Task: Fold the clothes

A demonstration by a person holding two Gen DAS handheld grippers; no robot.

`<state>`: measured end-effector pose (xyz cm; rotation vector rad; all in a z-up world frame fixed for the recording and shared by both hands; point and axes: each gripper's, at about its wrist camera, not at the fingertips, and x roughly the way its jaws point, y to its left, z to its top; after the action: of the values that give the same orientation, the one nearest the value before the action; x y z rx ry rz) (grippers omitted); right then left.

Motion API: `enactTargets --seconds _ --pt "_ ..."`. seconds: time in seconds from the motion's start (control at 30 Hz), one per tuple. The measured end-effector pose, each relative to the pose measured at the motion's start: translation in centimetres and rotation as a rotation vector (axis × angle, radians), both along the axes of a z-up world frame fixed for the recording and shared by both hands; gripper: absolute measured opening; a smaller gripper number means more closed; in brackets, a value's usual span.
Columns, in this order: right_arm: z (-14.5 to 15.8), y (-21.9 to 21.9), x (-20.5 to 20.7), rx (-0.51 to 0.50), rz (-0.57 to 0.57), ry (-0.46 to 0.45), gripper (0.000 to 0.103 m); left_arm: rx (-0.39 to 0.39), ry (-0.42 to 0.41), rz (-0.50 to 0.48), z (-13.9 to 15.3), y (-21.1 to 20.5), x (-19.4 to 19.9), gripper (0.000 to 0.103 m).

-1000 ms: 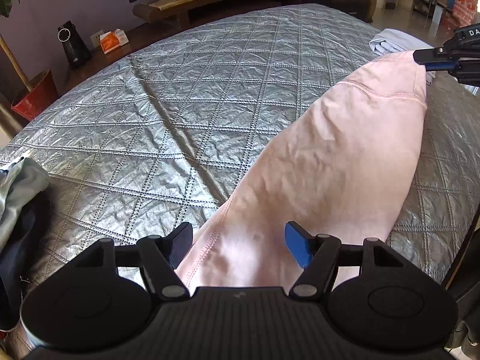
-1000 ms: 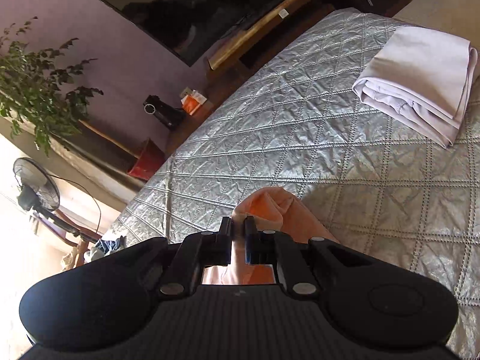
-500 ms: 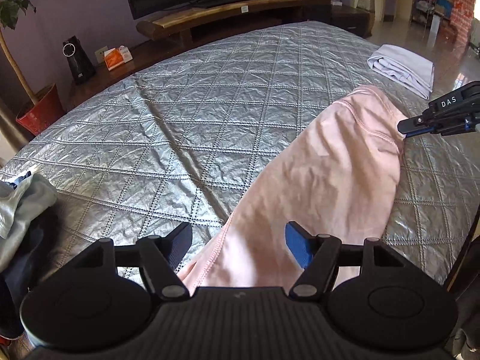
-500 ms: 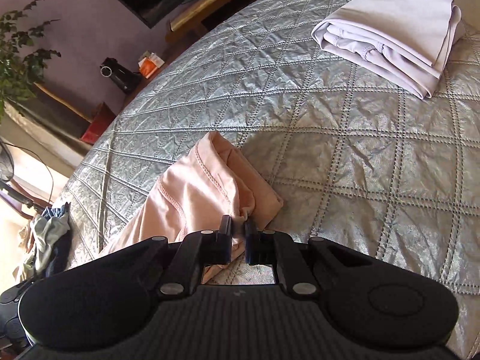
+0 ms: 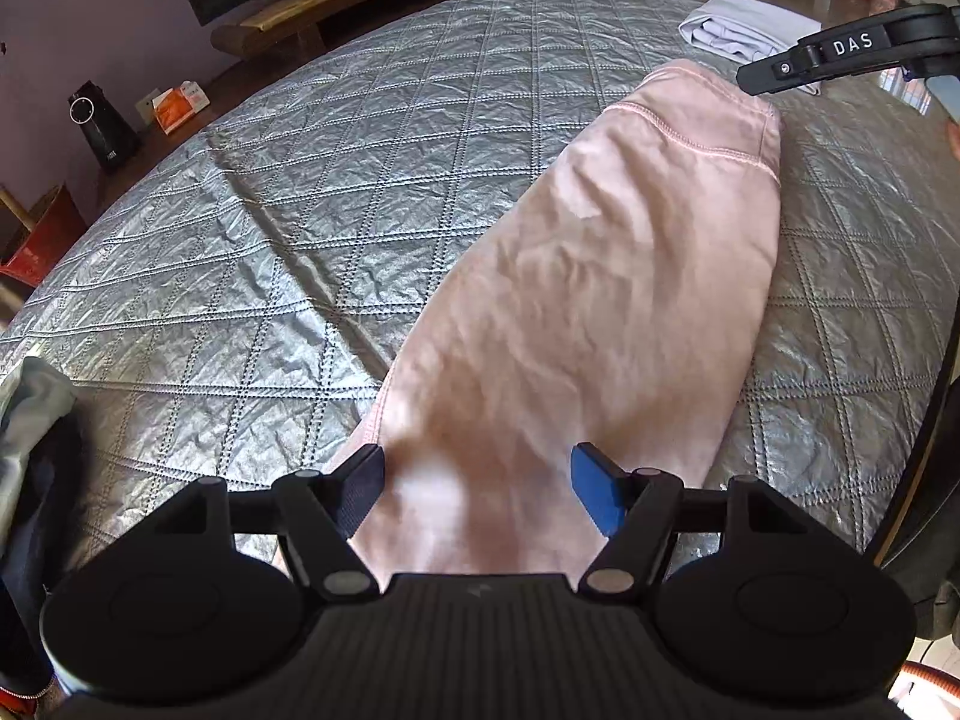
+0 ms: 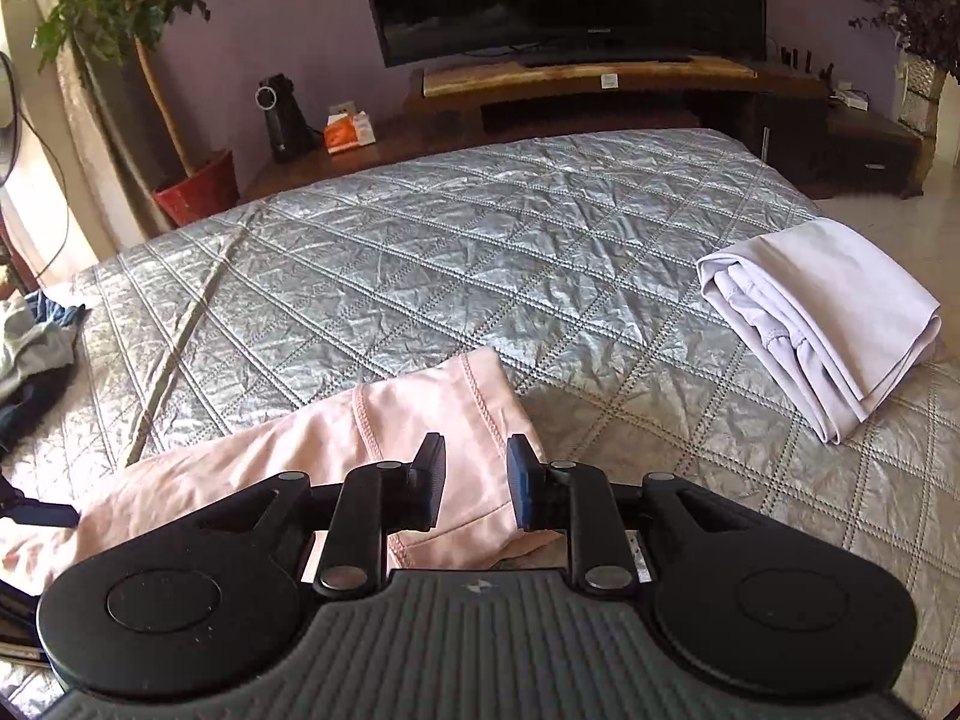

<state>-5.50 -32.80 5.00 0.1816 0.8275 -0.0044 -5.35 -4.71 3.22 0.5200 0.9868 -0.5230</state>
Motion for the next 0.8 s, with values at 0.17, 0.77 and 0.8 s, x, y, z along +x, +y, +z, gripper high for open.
enactTargets --seconds 0.17,0.77,0.8 --pt "-1.0 -0.2 0.8 -0.06 -0.036 0.043 0.039 0.021 -0.032 0.017 0.4 0.5 0.2 0.065" --pt "-1.5 -0.3 5.5 -0.006 -0.041 0.002 0.006 0.072 -0.042 0.098 -0.3 1.6 1.4 0.077" --pt "-1.2 -0.7 5.2 -0.009 -0.063 -0.011 0.007 0.083 -0.05 0.095 -0.3 1.6 1.3 0.077"
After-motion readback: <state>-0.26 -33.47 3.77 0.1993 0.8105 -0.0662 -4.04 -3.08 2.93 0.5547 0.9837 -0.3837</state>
